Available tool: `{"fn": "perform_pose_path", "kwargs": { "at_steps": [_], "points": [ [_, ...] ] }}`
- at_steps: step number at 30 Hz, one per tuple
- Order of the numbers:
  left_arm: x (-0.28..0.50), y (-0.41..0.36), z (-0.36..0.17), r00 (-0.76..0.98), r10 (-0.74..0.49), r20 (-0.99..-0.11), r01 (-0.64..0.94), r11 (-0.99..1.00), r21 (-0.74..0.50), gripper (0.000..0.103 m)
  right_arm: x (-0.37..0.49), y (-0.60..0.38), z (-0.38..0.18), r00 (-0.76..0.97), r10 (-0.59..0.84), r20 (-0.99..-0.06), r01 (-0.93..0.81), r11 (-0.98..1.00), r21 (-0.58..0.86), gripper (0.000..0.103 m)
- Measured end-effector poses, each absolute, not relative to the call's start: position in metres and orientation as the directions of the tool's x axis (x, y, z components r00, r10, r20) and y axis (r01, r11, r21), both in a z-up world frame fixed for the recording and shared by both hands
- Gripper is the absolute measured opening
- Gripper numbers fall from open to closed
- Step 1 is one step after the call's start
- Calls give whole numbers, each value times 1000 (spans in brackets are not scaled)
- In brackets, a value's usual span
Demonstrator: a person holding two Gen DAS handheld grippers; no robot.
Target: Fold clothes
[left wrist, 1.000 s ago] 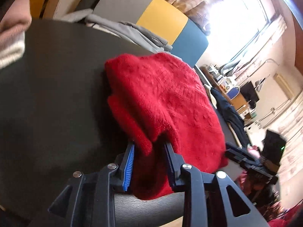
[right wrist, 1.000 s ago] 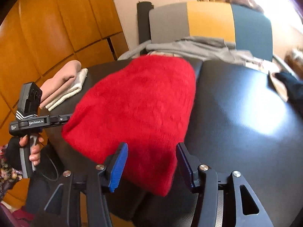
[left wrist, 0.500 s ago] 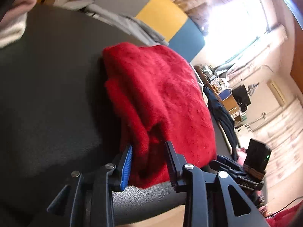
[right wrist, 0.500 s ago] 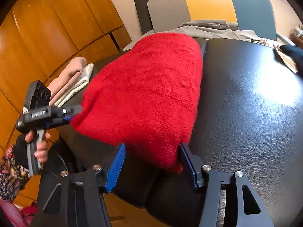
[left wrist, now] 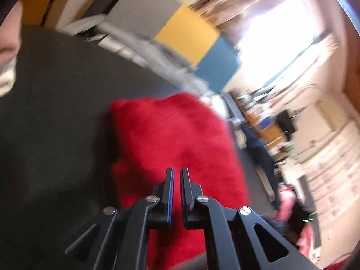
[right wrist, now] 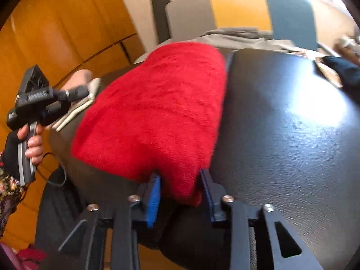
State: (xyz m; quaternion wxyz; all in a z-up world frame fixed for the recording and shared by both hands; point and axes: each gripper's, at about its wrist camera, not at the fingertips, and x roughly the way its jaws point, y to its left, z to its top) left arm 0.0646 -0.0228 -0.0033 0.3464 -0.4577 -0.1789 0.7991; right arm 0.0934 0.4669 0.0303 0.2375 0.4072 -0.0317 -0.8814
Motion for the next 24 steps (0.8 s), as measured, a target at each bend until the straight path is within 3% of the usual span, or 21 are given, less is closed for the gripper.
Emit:
{"fn": "perform_pose_path", "kwargs": {
  "at_steps": [3,4,6,10,16,18,19,20,21,24],
  "points": [
    [83,-45,-17,-425,682,-595,-325,-729,-603,8,111,452,60,-624,-460,-632,485,-862,148,47],
    [89,-52,-22,-459,669,-585,-297,-736,-609,16,117,444,70,-635,-474,-610,525,-844,109,55],
    [101,-67,-29,-527,634,-566,-229,-747,-624,18,120,410,76,-581,-519,-627,640,-767,43,64],
    [124,-90,-39,-627,580,-520,-129,-736,-664,20,120,332,68,-468,-545,-695,798,-599,-68,64],
    [142,-102,-55,-657,556,-509,-117,-742,-660,21,119,256,37,-430,-479,-766,854,-491,-172,64],
    [141,-104,-55,-652,559,-513,-118,-742,-660,21,118,232,28,-424,-451,-785,865,-458,-204,49],
    [141,-105,-53,-653,562,-508,-126,-742,-659,21,112,228,25,-442,-428,-788,851,-478,-217,27],
    [143,-104,-51,-656,564,-501,-138,-743,-655,21,103,230,27,-436,-433,-789,842,-507,-186,24],
    [146,-103,-49,-659,566,-496,-150,-745,-650,21,93,236,33,-421,-463,-780,830,-543,-126,13],
    [154,-98,-48,-648,589,-484,-190,-740,-646,21,68,264,62,-455,-537,-710,759,-651,6,12]
  ]
}}
